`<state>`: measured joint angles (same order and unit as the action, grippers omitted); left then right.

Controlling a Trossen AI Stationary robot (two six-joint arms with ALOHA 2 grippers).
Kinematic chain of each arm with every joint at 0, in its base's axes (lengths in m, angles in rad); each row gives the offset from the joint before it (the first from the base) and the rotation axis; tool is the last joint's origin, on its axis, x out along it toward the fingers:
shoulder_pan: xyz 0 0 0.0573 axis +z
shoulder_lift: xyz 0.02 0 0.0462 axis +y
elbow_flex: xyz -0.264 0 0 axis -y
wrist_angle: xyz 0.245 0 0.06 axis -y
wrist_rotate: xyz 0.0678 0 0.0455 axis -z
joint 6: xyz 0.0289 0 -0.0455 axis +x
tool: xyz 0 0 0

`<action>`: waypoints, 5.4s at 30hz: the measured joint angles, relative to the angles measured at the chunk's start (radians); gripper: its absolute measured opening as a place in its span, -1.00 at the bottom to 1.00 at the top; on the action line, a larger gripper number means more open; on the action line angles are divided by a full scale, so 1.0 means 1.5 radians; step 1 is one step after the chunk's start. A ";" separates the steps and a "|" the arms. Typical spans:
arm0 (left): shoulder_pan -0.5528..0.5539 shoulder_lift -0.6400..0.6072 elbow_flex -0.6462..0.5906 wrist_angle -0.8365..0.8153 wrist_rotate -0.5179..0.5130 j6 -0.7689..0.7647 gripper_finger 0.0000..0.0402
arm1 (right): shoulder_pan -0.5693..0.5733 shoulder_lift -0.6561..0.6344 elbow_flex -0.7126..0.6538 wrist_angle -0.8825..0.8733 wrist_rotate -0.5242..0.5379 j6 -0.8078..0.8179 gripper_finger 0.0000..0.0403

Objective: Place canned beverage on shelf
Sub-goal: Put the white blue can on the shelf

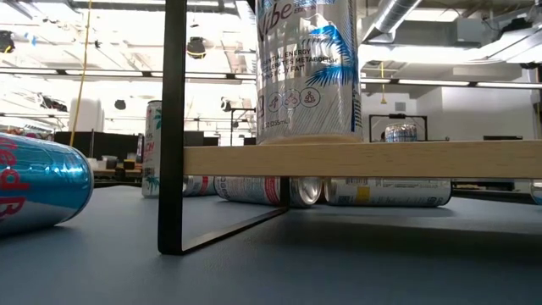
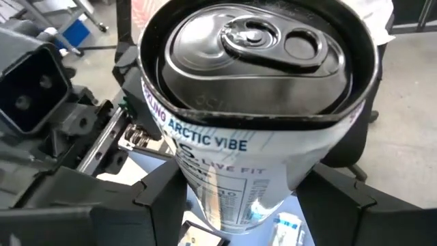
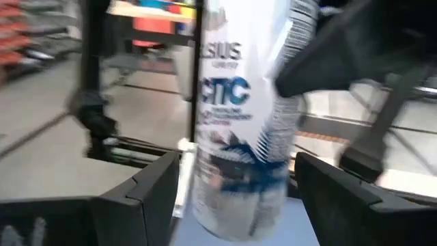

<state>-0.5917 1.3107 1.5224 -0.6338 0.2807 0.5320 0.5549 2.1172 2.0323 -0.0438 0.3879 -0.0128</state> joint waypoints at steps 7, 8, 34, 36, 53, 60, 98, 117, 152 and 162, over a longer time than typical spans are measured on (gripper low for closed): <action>0.006 0.001 0.000 -0.003 0.017 0.025 0.08 | -0.035 0.000 0.000 -0.025 -0.089 0.060 0.40; 0.006 0.001 0.000 -0.001 0.014 0.026 0.08 | -0.039 0.000 0.000 -0.027 -0.092 0.065 0.40; 0.037 0.045 -0.001 0.011 0.015 0.004 0.12 | -0.057 0.032 0.002 -0.022 -0.174 0.054 -0.03; 0.033 0.045 -0.001 0.023 -0.014 -0.016 0.19 | -0.057 0.032 0.002 -0.017 -0.174 0.051 -0.03; -0.051 0.031 0.067 -0.133 -0.364 -0.275 0.54 | -0.024 0.034 0.000 -0.035 0.109 0.030 -0.03; -0.072 0.031 0.106 -0.176 -0.454 -0.374 0.54 | -0.011 0.035 0.000 -0.067 0.270 0.032 -0.02; -0.086 0.037 0.149 -0.284 -0.452 -0.439 0.54 | -0.075 0.038 -0.001 -0.128 0.223 0.040 -0.01; -0.077 0.076 0.216 -0.363 -0.434 -0.448 0.54 | -0.100 0.034 0.001 -0.163 0.215 0.048 -0.01; -0.085 0.109 0.253 -0.443 -0.534 -0.438 0.54 | -0.111 0.034 0.003 -0.168 0.193 0.088 -0.01; -0.085 0.111 0.253 -0.450 -0.544 -0.428 0.54 | -0.114 0.034 0.003 -0.173 0.188 0.086 -0.01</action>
<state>-0.7199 1.4765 1.9022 -1.3084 -0.5356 -0.1095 0.3842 2.1681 2.0361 -0.3032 0.6704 0.1169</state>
